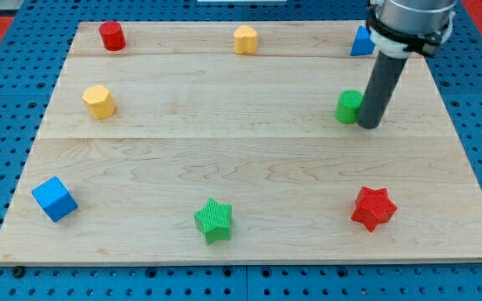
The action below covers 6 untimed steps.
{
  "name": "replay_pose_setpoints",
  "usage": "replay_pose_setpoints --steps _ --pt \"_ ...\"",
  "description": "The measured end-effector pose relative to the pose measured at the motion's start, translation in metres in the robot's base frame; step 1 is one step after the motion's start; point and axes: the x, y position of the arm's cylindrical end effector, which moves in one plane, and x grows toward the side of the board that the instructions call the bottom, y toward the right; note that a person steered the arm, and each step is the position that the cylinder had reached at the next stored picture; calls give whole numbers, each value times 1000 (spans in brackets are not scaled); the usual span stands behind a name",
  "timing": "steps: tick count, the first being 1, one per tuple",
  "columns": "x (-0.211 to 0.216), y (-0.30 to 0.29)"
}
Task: Bring the green circle at the center of the board
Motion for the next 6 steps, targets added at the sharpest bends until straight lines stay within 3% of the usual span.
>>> replay_pose_setpoints --steps 1,3,4,5,6 --pt "-52 5" --pt "-25 -116" --pt "-55 -110" --pt "-87 -61" --pt "-68 14"
